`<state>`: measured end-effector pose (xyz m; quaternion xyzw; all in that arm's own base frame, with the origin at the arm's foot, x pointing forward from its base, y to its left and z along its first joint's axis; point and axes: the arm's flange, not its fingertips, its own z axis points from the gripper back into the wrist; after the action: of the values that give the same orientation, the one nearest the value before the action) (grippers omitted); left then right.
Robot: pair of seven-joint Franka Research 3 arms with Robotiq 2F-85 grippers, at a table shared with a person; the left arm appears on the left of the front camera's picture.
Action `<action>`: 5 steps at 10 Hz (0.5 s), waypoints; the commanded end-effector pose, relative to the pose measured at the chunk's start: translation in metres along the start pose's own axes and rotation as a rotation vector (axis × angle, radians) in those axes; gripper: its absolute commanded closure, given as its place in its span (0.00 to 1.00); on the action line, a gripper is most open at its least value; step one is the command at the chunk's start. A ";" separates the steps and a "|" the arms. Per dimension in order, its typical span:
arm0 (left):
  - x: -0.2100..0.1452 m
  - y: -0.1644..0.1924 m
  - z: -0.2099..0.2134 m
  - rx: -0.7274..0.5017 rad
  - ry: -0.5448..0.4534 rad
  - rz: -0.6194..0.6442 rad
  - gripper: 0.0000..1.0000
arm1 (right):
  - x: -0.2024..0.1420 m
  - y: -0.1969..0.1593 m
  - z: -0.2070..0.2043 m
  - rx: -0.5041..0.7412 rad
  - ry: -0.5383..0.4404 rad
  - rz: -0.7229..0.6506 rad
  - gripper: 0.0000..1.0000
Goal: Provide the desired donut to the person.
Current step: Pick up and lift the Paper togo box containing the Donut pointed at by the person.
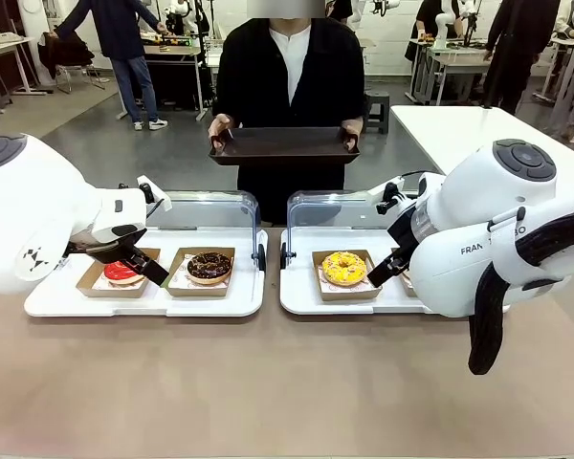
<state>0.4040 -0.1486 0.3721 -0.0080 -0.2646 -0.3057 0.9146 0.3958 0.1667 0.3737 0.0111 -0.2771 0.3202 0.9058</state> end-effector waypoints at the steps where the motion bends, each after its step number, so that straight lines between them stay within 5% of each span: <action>1: 0.000 0.000 0.000 0.000 0.000 0.000 0.00 | 0.000 0.000 0.000 0.000 0.000 0.000 0.00; 5: 0.000 0.000 0.000 0.000 0.000 0.000 0.00 | 0.000 0.000 0.000 0.000 0.000 0.000 0.00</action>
<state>0.4040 -0.1486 0.3721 -0.0080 -0.2646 -0.3057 0.9146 0.3958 0.1667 0.3737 0.0111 -0.2771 0.3202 0.9058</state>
